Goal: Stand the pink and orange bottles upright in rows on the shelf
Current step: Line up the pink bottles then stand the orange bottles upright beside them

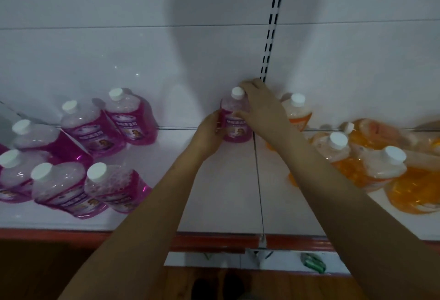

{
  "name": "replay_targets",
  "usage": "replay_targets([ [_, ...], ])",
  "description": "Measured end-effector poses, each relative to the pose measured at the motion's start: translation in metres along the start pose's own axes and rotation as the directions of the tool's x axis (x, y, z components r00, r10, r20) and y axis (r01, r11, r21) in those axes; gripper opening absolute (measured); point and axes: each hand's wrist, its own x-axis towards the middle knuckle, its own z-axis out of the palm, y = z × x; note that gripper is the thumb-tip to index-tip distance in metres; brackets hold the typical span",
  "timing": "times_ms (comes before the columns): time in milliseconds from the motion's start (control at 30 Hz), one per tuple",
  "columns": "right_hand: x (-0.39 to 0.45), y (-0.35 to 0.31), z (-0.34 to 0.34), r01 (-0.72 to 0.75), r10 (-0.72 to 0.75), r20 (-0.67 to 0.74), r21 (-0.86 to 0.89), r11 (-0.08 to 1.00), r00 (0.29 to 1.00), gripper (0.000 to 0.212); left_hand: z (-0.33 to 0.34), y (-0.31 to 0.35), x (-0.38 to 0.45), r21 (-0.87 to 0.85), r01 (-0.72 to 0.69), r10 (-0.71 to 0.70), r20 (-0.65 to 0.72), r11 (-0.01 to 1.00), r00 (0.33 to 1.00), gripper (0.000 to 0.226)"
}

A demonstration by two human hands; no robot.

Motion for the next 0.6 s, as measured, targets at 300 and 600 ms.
replay_targets([
  [300, -0.013, -0.021, -0.002, -0.015, 0.002, -0.124, -0.106, 0.994, 0.992, 0.062, -0.009, 0.02, -0.062, 0.171, -0.144, 0.159, -0.075, 0.975, 0.984, 0.043],
  [600, -0.04, -0.128, -0.007, -0.058, -0.02, 0.125, 0.588, 0.807, 0.992, 0.022, -0.088, 0.014, -0.203, 0.199, -0.305, 0.347, -0.225, 0.931, 0.911, 0.026],
])
